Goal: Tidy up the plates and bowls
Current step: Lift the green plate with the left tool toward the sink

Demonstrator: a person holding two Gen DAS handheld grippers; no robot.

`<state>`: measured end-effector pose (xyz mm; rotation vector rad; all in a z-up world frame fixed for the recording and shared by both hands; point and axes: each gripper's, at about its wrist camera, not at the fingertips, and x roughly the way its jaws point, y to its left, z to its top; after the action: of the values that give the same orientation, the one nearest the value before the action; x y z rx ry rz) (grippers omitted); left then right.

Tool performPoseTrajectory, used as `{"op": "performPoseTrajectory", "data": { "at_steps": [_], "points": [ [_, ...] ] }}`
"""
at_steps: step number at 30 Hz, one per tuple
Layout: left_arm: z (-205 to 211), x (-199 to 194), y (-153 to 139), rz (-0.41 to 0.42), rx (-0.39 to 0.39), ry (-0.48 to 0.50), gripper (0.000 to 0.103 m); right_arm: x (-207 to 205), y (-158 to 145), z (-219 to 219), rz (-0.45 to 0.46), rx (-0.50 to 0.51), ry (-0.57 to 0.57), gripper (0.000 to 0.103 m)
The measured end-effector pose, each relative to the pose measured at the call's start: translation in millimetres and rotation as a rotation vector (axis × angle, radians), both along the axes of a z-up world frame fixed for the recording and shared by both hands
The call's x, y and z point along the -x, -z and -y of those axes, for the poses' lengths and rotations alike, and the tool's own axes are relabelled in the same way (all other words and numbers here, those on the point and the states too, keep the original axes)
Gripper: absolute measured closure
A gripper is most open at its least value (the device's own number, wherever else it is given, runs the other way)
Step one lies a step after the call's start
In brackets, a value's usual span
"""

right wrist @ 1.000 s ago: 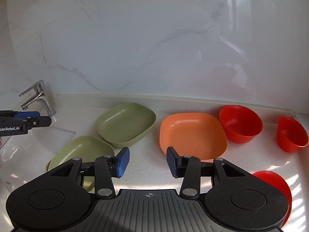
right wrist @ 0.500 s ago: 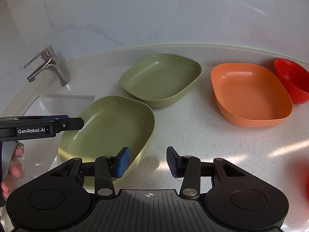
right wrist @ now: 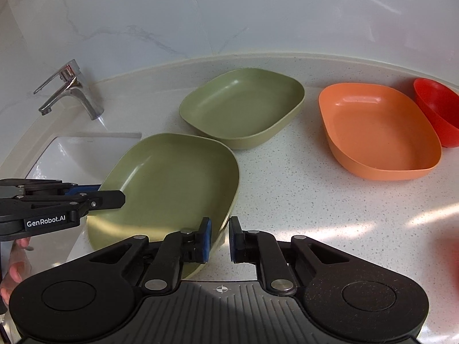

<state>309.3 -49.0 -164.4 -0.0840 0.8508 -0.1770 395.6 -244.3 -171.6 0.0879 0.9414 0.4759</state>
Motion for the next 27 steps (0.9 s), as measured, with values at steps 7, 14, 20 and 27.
{"op": "performPoseTrajectory", "data": {
  "at_steps": [7,14,20,27],
  "points": [
    [29.8,34.7,-10.6,0.000,0.008,0.101,0.086,28.1,-12.7,30.0,0.013,0.079,-0.068,0.093],
    [55.6,59.4,-1.7,-0.046,0.024,0.136,0.085,64.4,-22.2,57.7,0.011,0.114,-0.095,0.093],
    [64.4,73.3,2.9,-0.065,0.038,0.154,0.085,85.6,-18.6,69.9,-0.008,0.125,-0.100,0.093],
    [69.1,83.6,9.8,-0.084,0.053,0.167,0.081,94.1,-14.6,80.1,-0.026,0.117,-0.088,0.093]
  ]
}}
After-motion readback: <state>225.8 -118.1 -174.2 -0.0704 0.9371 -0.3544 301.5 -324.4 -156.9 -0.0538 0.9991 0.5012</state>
